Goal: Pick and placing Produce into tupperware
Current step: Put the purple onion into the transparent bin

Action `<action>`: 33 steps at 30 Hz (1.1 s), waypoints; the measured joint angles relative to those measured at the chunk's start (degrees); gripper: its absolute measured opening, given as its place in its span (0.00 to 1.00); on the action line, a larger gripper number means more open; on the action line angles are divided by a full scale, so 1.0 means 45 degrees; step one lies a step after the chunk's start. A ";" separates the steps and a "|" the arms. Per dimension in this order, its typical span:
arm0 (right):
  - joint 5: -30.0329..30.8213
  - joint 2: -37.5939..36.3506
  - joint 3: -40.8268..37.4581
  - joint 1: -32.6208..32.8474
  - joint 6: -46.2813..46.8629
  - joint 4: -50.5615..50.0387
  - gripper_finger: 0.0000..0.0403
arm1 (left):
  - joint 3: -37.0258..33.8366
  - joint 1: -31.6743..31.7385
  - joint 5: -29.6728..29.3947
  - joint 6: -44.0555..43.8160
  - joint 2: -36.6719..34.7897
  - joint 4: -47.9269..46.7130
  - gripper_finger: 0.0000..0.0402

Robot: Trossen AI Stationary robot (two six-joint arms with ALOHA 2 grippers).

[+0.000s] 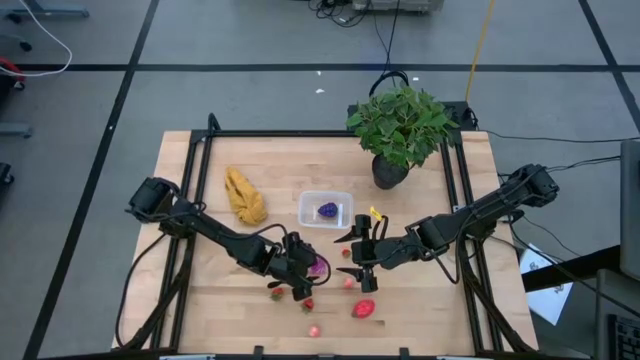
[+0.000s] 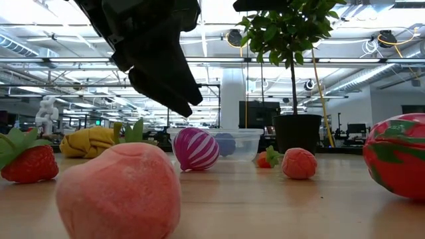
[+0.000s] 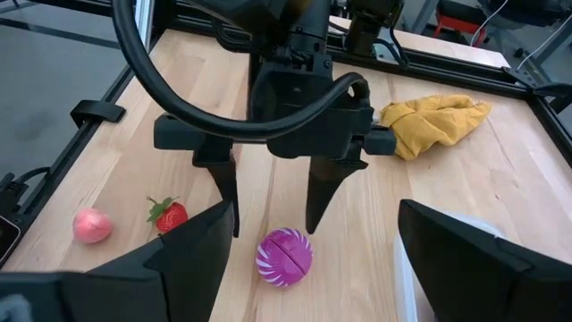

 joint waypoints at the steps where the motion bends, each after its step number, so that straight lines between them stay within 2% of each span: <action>1: 0.0000 0.0000 0.0000 0.0000 0.0000 0.0000 0.77 | 0.0000 0.0000 -0.0156 -0.0104 0.0004 0.0005 0.85; 6: 0.0000 0.0000 0.0000 0.0000 -0.0001 0.0000 0.77 | 0.0000 0.0022 -0.0642 -0.1035 0.0004 0.0019 0.95; 10: 0.0000 0.0000 0.0000 0.0000 -0.0005 0.0000 0.77 | 0.0000 0.0024 -0.0579 -0.1935 0.0004 0.0158 0.99; 25: -0.0005 0.0000 0.0000 -0.0005 -0.0004 0.0000 0.77 | 0.0000 0.0220 -0.0431 -0.3268 0.0008 0.0205 0.99; 33: -0.0004 0.0000 0.0000 0.0000 0.0000 0.0000 0.77 | -0.0005 0.0555 -0.0431 -0.3893 0.0008 -0.0661 0.99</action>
